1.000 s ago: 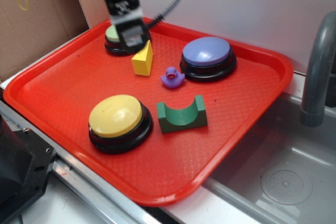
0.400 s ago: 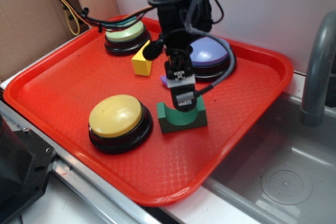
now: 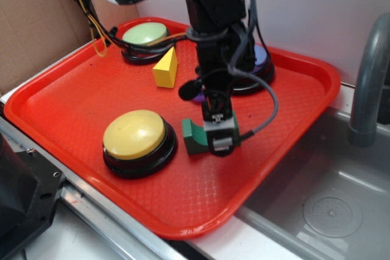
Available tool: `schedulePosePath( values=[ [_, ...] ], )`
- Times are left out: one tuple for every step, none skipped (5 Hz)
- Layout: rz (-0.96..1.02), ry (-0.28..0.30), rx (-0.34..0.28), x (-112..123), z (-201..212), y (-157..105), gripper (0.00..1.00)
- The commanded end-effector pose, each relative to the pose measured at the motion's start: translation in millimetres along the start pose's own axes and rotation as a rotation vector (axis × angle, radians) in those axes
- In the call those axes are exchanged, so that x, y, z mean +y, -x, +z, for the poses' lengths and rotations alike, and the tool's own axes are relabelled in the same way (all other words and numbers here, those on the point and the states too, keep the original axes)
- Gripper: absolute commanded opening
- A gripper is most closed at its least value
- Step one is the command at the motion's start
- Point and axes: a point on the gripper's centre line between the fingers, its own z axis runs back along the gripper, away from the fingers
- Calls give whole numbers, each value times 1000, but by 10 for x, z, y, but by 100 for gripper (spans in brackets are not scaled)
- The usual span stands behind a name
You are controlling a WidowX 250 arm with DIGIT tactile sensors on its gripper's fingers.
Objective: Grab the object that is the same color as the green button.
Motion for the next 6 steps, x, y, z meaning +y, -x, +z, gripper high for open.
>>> schedulePosePath(
  values=[
    [-16, -41, 0, -35, -9, -33, 100],
    [-5, -50, -2, -46, -24, -42, 88],
    [20, -66, -7, -50, -9, -21, 0],
    [32, -60, -3, -44, -38, -19, 0],
    [51, -59, -9, -21, -34, -9, 0],
    [83, -57, -27, 8, 131, 23, 0]
  ],
)
